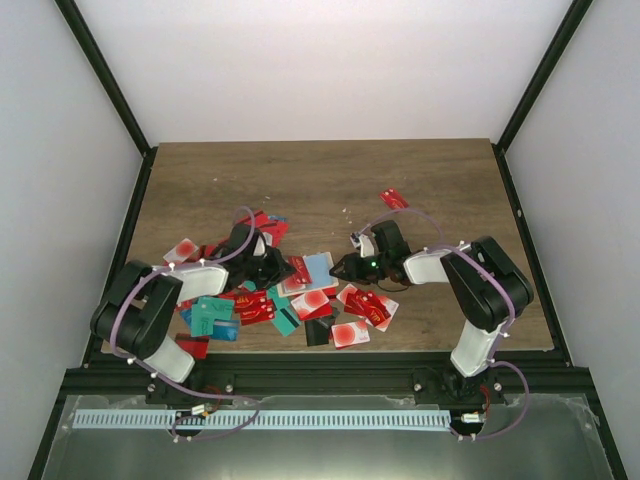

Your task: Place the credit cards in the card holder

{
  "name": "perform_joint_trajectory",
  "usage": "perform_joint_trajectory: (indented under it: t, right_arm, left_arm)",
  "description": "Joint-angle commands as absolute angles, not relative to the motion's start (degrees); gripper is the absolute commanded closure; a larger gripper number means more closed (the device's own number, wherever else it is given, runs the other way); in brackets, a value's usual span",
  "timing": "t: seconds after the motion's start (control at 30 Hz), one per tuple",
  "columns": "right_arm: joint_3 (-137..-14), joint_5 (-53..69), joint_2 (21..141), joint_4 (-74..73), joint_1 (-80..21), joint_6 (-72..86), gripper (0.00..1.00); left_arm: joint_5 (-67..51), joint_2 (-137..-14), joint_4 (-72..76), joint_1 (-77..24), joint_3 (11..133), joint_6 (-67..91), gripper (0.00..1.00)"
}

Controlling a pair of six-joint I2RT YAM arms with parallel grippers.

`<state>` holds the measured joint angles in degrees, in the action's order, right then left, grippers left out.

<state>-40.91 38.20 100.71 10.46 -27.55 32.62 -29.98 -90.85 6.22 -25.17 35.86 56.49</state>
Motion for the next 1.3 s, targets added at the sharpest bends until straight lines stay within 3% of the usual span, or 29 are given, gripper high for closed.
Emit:
perform_joint_trajectory:
  t: [0.0,1.27]
  right_arm:
    - [-40.6,37.2,103.0,8.6,-27.4,32.7,0.59]
    - [-43.2,38.0,104.1,8.9,-27.4,33.0,0.59]
  left_arm:
    - [-27.2,-89.0,2.7,-25.3,34.9,57.5,0.96]
    - [-36.6,-95.7,3.6,-25.6,36.6,53.1,0.96]
